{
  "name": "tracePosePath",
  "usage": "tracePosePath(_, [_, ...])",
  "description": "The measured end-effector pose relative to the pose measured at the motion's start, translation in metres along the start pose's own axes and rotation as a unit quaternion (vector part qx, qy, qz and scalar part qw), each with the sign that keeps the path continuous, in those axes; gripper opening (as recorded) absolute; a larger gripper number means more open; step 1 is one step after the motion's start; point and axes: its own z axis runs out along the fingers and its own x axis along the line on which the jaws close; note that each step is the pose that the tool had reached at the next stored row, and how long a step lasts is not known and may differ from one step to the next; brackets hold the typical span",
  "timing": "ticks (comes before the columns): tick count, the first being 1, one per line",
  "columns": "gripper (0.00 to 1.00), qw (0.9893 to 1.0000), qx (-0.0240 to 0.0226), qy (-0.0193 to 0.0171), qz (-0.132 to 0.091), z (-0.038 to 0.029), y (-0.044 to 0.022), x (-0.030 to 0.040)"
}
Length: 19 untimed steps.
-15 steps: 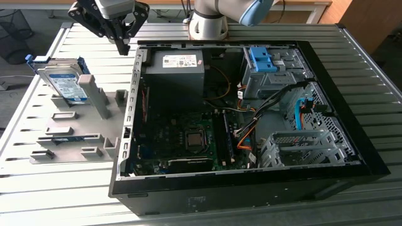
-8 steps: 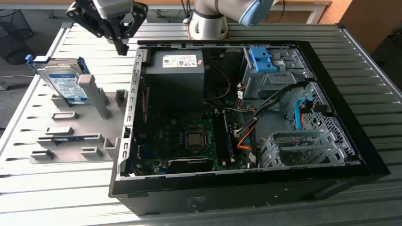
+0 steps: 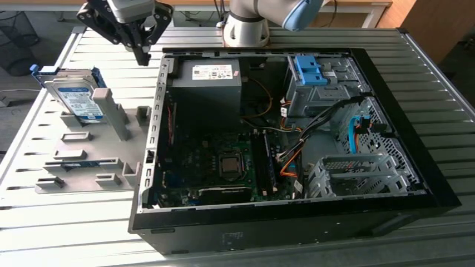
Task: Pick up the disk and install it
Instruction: 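Reach for the disk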
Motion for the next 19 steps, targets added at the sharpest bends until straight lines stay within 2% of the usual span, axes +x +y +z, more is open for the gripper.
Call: tracePosePath(19, [0.11,1.0000,0.0000,0.0004,0.000,0.0007,-0.0005,0.0054])
